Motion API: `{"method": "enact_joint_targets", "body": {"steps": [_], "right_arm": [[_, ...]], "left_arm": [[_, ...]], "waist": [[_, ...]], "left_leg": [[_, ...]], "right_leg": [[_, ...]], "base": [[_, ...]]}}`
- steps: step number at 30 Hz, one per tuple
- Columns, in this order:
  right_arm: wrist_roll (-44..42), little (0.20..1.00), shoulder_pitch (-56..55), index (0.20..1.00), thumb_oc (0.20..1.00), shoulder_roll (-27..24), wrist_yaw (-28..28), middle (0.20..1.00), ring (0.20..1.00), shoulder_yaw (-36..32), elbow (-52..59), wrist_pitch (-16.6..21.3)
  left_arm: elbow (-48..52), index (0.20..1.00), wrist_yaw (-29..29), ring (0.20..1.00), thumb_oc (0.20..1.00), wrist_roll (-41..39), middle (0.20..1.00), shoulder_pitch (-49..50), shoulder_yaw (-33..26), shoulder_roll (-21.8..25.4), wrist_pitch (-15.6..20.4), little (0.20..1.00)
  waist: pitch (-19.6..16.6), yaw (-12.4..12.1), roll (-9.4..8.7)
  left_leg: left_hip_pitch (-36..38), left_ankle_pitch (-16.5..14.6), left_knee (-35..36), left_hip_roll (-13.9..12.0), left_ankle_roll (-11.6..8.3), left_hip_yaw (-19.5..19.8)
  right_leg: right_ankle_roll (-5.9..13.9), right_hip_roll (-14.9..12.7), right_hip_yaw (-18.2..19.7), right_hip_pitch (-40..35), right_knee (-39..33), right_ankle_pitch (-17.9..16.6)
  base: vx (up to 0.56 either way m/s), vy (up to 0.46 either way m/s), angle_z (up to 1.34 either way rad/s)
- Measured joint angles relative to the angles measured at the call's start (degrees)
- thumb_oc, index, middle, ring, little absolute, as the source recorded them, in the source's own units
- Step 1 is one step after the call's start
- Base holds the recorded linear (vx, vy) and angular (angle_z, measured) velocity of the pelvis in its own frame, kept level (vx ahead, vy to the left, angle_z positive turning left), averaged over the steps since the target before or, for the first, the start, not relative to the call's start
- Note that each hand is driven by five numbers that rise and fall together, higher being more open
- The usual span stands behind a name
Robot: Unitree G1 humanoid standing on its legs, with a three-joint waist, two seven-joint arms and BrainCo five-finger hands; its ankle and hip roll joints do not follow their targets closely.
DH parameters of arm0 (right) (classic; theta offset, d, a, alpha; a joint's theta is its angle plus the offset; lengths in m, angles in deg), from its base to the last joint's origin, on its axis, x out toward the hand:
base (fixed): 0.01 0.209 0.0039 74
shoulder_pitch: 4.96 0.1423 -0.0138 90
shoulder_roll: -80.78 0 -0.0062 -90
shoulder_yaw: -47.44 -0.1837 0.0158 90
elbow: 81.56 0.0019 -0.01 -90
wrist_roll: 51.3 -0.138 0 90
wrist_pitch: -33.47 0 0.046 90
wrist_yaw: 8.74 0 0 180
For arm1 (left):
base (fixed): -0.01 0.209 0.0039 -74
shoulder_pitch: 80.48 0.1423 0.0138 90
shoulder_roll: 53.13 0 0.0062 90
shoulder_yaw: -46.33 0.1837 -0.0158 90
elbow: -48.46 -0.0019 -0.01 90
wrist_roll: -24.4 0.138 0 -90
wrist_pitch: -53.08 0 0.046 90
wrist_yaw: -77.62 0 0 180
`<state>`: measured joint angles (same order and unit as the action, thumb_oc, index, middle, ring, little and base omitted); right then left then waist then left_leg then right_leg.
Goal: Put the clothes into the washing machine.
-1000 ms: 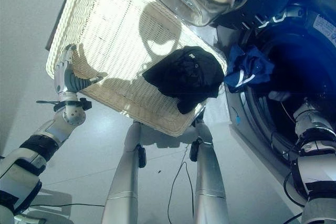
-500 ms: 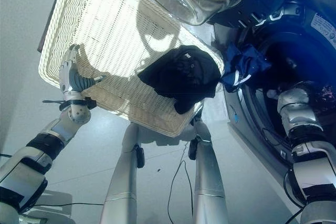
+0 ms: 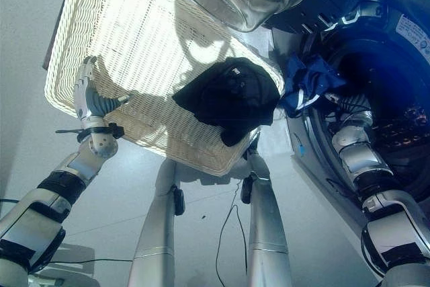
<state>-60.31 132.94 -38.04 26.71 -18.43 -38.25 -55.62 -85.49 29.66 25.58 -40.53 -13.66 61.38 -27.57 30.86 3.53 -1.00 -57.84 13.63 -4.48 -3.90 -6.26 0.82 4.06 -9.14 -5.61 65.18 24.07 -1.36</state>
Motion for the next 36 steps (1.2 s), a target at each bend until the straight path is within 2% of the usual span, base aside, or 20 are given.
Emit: {"method": "enact_joint_targets", "body": {"steps": [6, 9, 12, 17, 18, 26, 28, 36], "right_arm": [[1.9, 1.000, -0.3, 1.000, 1.000, 1.4, -1.6, 1.000, 1.000, 1.3, -3.3, 1.4], [2.9, 1.000, 3.7, 1.000, 1.000, 2.6, -1.7, 1.000, 1.000, 3.4, -8.5, 2.2], [4.3, 1.000, 7.0, 1.000, 1.000, 3.6, -2.0, 1.000, 1.000, 3.8, -10.1, 2.2], [5.2, 1.000, 9.2, 1.000, 1.000, 3.9, -2.4, 1.000, 1.000, 5.7, -12.6, 1.1], [6.2, 0.200, 9.7, 0.200, 0.200, 4.0, -2.4, 0.200, 0.200, 6.2, -13.5, 0.8], [6.2, 0.200, 12.9, 0.200, 0.200, 2.9, -1.0, 0.200, 0.200, 7.1, -15.7, -1.4], [6.2, 0.200, 13.4, 0.200, 0.200, 2.7, -1.0, 0.200, 0.200, 7.1, -15.6, -1.6], [6.1, 0.200, 13.8, 0.200, 0.200, 3.1, -1.0, 0.200, 0.200, 7.0, -15.6, -1.8]], "left_arm": [[-0.2, 1.000, 0.0, 1.000, 1.000, 0.3, 1.000, -0.2, 0.0, 0.0, 0.0, 1.000], [-1.3, 1.000, 0.0, 1.000, 1.000, 0.3, 1.000, -1.2, 0.3, -0.7, 0.0, 1.000], [-2.0, 1.000, -0.1, 1.000, 1.000, 0.3, 1.000, -2.4, 0.4, -1.8, 0.0, 1.000], [-2.2, 1.000, 0.0, 1.000, 1.000, 0.3, 1.000, -2.9, 0.6, -2.1, 0.0, 1.000], [-2.4, 1.000, 0.0, 1.000, 1.000, 0.3, 1.000, -3.1, 0.9, -2.1, 0.0, 1.000], [-2.4, 1.000, 0.4, 1.000, 1.000, 0.3, 1.000, -4.5, 2.6, -3.4, 0.0, 1.000], [-2.3, 1.000, 0.5, 1.000, 1.000, 0.3, 1.000, -4.8, 2.6, -4.4, 0.0, 1.000], [-2.3, 1.000, 0.6, 1.000, 1.000, 0.3, 1.000, -4.8, 2.5, -4.4, 0.0, 1.000]], "waist": [[0.0, 0.1, 0.01], [-0.1, -0.3, 0.11], [-0.1, -1.3, 0.22], [-0.1, -1.5, 0.24], [-0.1, -1.7, 0.29], [-0.2, -2.4, 0.56], [-0.2, -3.0, 0.84], [-0.1, -3.0, 1.16]], "left_leg": [[0.0, 0.0, 0.0, 0.0, -0.01, 0.0], [0.0, 0.0, 0.0, 0.0, -0.05, -0.1], [0.0, 0.1, 0.0, 0.0, -0.07, -0.2], [0.0, 0.1, 0.0, 0.1, -0.08, -0.2], [0.0, 0.1, 0.0, 0.1, -0.11, -0.2], [0.0, 0.3, -0.1, 0.0, -0.31, 0.0], [0.0, 0.3, 0.0, 0.0, -0.37, 0.0], [0.0, 0.3, 0.0, 0.0, -0.41, 0.3]], "right_leg": [[0.01, 0.0, 0.0, 0.0, 0.1, 0.0], [0.01, 0.0, 0.1, 0.2, 0.1, 0.0], [0.01, 0.0, 0.2, 0.3, 0.2, 0.0], [0.01, -0.1, 0.2, 0.3, 0.3, 0.0], [0.01, -0.1, 0.2, 0.3, 0.4, 0.0], [-0.08, -0.1, 0.2, 0.5, 0.9, 0.1], [-0.29, 0.0, 0.1, 0.6, 1.2, 0.3], [-0.49, -0.1, 0.1, 0.8, 2.0, 0.8]], "base": [[0.00, 0.000, 0.00], [0.00, 0.000, 0.00], [0.00, 0.000, 0.00], [0.00, 0.000, 0.00], [0.00, 0.000, 0.00], [0.00, 0.000, 0.00], [0.00, 0.000, 0.00], [0.00, 0.003, 0.01]]}}
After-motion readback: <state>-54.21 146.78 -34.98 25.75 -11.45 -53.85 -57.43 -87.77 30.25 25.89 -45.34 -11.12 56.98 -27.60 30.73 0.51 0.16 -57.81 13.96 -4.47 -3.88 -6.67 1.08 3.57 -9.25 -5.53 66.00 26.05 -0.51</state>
